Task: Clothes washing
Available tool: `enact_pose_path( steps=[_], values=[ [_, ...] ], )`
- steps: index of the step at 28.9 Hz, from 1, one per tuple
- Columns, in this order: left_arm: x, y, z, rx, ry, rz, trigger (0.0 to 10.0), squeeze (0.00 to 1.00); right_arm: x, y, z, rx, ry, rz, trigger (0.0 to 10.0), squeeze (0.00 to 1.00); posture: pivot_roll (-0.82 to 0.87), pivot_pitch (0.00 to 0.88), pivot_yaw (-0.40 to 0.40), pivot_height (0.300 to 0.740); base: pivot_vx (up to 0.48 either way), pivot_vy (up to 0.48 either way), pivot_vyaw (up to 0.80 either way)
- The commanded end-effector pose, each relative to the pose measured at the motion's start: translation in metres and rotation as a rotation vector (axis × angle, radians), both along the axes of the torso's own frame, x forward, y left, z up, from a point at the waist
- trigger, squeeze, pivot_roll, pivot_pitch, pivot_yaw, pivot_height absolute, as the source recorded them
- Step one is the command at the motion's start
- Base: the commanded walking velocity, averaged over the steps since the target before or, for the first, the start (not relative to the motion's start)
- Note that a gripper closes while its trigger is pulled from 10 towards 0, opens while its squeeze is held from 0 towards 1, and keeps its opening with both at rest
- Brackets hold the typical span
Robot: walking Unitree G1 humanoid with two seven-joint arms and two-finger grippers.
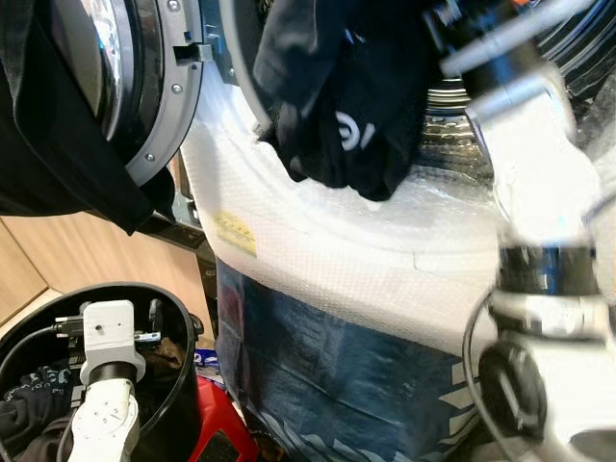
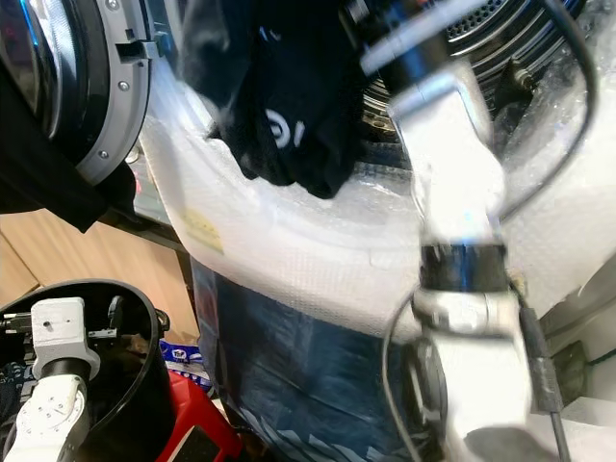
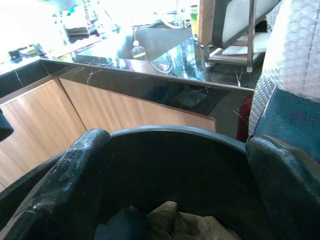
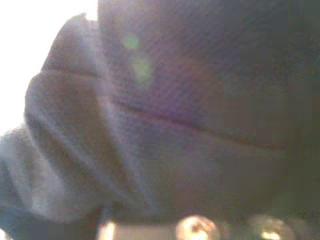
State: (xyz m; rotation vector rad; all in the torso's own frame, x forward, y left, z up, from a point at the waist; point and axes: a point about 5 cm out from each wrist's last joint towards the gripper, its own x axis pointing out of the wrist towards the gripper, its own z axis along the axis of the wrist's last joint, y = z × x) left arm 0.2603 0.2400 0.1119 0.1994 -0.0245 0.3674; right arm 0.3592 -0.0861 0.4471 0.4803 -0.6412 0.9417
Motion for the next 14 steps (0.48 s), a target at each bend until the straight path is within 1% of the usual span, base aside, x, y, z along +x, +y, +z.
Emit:
enact_pose_path(
  steps=[1, 3, 5, 6, 8, 9, 10, 11, 12, 13, 14],
  values=[
    [0.001, -0.001, -0.001, -0.014, -0.004, 0.002, 10.0, 0.00, 0.010, 0.002, 0.006, -0.038, 0.046, -0.103, 0.0, 0.00, -0.02, 0.008, -0.045, 0.740, 0.000, 0.000, 0.00],
    [0.002, -0.002, -0.003, -0.039, -0.006, 0.011, 10.0, 0.00, 0.018, 0.003, 0.010, -0.040, 0.105, -0.174, 0.0, 0.00, -0.02, 0.007, -0.048, 0.740, 0.000, 0.000, 0.00],
    [0.003, -0.005, -0.003, -0.044, -0.007, 0.006, 10.0, 0.00, 0.028, 0.003, 0.011, -0.067, 0.206, -0.285, 0.0, 0.00, -0.01, 0.002, -0.054, 0.740, 0.000, 0.000, 0.00],
    [0.003, -0.008, -0.003, -0.047, -0.011, -0.001, 10.0, 0.00, 0.036, -0.001, 0.007, -0.094, 0.312, -0.414, 0.0, 0.00, -0.01, 0.000, -0.056, 0.740, 0.000, 0.000, 0.00],
    [0.003, -0.009, -0.004, -0.044, -0.007, -0.005, 10.0, 0.00, 0.040, -0.004, 0.007, -0.121, 0.333, -0.509, 0.0, 0.00, -0.01, 0.000, -0.061, 0.740, 0.000, 0.000, 0.00],
    [0.003, -0.009, -0.005, -0.043, -0.004, -0.004, 10.0, 0.00, 0.043, -0.009, 0.004, -0.171, 0.337, -0.615, 0.0, 0.00, -0.01, 0.000, -0.060, 0.740, 0.000, 0.000, 0.00],
    [0.003, -0.010, -0.006, -0.048, -0.004, -0.001, 10.0, 0.00, 0.045, -0.011, 0.000, -0.222, 0.331, -0.695, 0.0, 0.00, -0.01, 0.000, -0.068, 0.740, 0.000, 0.000, 0.00],
    [0.002, -0.010, -0.006, -0.053, -0.004, 0.002, 10.0, 0.00, 0.046, -0.012, -0.002, -0.255, 0.324, -0.745, 0.0, 0.00, 0.00, 0.000, -0.072, 0.740, 0.000, 0.000, 0.00],
    [0.002, -0.011, -0.006, -0.054, -0.005, 0.001, 10.0, 0.00, 0.049, -0.012, -0.010, -0.265, 0.358, -0.767, 0.0, 0.00, 0.00, 0.000, -0.074, 0.740, 0.000, 0.000, 0.00],
    [0.002, -0.011, -0.007, -0.058, -0.003, 0.000, 10.0, 0.00, 0.052, -0.009, -0.018, -0.304, 0.380, -0.777, 3.3, 0.00, 0.00, 0.000, -0.076, 0.740, 0.000, 0.000, 0.00],
    [0.002, -0.012, -0.007, -0.061, -0.001, -0.002, 10.0, 0.00, 0.053, -0.007, -0.024, -0.326, 0.397, -0.777, 3.3, 0.00, 0.01, 0.000, -0.079, 0.740, 0.000, 0.000, 0.00]
  ],
)
